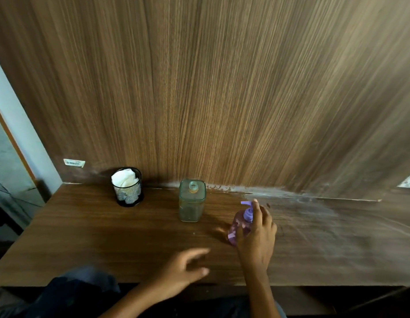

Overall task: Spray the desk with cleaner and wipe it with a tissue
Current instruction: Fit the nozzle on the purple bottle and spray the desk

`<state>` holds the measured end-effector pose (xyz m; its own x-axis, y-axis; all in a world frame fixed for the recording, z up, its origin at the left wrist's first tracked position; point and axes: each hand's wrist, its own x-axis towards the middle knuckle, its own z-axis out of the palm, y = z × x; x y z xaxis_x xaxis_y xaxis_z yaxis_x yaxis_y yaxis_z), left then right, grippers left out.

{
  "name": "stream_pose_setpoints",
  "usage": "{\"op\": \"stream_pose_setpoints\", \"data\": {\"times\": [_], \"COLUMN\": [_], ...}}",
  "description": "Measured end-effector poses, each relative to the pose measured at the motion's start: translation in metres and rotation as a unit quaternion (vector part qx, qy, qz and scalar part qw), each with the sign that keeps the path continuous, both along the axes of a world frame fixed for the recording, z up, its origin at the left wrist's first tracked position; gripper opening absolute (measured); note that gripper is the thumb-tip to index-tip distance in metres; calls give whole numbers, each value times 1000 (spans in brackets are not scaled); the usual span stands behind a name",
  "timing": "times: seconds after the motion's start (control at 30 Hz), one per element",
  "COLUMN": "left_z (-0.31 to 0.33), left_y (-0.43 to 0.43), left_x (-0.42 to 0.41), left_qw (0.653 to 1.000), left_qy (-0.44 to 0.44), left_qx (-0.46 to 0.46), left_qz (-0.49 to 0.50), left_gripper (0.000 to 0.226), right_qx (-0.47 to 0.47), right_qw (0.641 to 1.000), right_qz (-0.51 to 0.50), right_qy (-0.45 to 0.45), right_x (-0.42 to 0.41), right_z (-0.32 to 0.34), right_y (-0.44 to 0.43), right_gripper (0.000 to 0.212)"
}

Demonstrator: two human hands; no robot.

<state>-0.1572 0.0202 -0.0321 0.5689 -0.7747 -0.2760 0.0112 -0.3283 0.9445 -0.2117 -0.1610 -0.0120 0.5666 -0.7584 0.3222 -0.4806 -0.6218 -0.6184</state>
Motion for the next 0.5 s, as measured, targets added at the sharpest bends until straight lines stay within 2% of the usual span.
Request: {"op": "stream_pose_setpoints", "data": {"times": [0.07, 0.1, 0.17, 0.2, 0.23, 0.33, 0.5], "left_z": [4, 4, 6, 7, 7, 5, -5], "left_y": [52, 72, 90, 90, 89, 74, 59], "left_x": [13, 18, 22, 21, 20, 20, 28], "left_qw": [1000, 999, 993, 990, 986, 971, 961], "left_qy": [2, 18, 42, 23, -17, -116, -189], "left_qx": [16, 12, 3, 2, 6, 22, 78], "left_qz": [2, 36, 111, 142, 167, 210, 187], "left_gripper": [72, 72, 39, 24, 20, 19, 21], "right_qx": [6, 11, 16, 20, 28, 48, 37], "right_qw": [1000, 1000, 1000, 999, 999, 999, 999], "right_qz": [3, 2, 3, 0, -4, 5, 19], "right_qy": [6, 8, 23, 28, 29, 19, 11], "right_x": [-1, -1, 0, 2, 3, 6, 3], "right_z": [0, 0, 2, 3, 3, 2, -7], "right_y": [5, 7, 12, 14, 16, 17, 9], "right_gripper": [77, 77, 79, 79, 79, 86, 91]}}
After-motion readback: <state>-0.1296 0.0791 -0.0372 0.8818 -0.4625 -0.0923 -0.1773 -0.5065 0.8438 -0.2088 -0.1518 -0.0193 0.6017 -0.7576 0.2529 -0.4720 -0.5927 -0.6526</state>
